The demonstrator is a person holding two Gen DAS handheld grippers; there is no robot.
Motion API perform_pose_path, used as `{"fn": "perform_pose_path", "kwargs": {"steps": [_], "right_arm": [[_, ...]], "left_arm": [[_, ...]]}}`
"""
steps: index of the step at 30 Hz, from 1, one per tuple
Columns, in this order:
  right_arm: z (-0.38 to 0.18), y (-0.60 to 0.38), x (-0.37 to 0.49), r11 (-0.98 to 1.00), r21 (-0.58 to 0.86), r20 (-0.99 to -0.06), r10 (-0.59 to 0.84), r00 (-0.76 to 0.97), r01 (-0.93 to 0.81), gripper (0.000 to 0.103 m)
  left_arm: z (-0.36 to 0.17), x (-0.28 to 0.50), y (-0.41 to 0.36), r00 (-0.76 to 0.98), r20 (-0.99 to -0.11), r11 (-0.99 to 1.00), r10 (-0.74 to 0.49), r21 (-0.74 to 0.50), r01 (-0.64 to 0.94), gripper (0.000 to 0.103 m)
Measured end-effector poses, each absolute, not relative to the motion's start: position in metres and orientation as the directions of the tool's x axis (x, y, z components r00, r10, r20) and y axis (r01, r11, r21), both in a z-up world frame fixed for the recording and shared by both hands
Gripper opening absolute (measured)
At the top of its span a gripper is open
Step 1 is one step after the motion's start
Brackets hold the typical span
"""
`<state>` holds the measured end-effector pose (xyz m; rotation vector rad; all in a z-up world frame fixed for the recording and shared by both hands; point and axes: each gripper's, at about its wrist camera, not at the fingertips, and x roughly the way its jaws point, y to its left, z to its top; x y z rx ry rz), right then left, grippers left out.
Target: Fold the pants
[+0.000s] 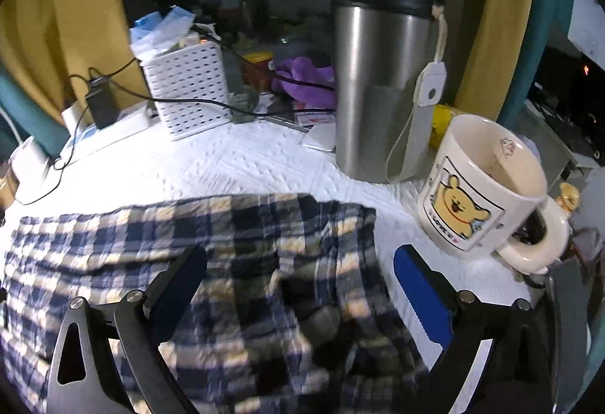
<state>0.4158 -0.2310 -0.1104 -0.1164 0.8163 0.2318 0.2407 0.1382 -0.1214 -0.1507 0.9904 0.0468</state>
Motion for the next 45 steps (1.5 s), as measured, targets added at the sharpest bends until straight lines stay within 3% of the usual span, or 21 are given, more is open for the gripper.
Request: {"fn": "perform_pose_path", "kwargs": {"steps": [3,5,8,19,29,30,32,34,45], "right_arm": [[-0.11,-0.236,0.402,0.967,-0.011,-0.738,0.164,0.654,-0.255,0.1],[-0.111,-0.24,0.395,0.963,-0.017,-0.75,0.165,0.64,-0.268,0.1],[-0.115,-0.242,0.38,0.956,-0.029,-0.77,0.165,0.617,-0.291,0.1],[-0.116,-0.252,0.348,0.956,-0.087,-0.783,0.108,0.612,-0.28,0.1],[-0.1,-0.275,0.316,0.964,-0.095,-0.763,0.09,0.64,-0.248,0.1],[-0.099,-0.277,0.311,0.964,-0.094,-0.761,0.091,0.642,-0.248,0.1],[-0.096,-0.279,0.303,0.964,-0.096,-0.757,0.092,0.647,-0.249,0.1],[-0.096,-0.28,0.295,0.964,-0.097,-0.756,0.091,0.649,-0.248,0.1],[-0.094,-0.296,0.249,0.963,-0.108,-0.746,0.085,0.66,-0.245,0.1]], "left_arm": [[-0.12,0.232,0.125,0.558,-0.829,0.993,-0.042,-0.095,-0.066,0.055],[-0.119,0.229,0.118,0.564,-0.825,0.997,-0.009,-0.048,-0.056,0.012],[-0.118,0.223,0.116,0.579,-0.815,0.998,-0.006,-0.04,-0.046,0.002],[-0.115,0.223,0.137,0.565,-0.825,0.998,0.017,-0.022,-0.063,0.004],[-0.085,0.191,0.14,0.632,-0.774,0.988,0.043,-0.062,-0.144,0.007],[-0.084,0.189,0.137,0.632,-0.774,0.988,0.031,-0.07,-0.135,0.009],[-0.084,0.181,0.129,0.636,-0.772,0.99,-0.005,-0.094,-0.107,0.029],[-0.086,0.172,0.122,0.641,-0.767,0.991,-0.026,-0.106,-0.086,0.038],[-0.096,0.13,0.101,0.646,-0.762,0.991,-0.043,-0.117,-0.072,0.038]]}}
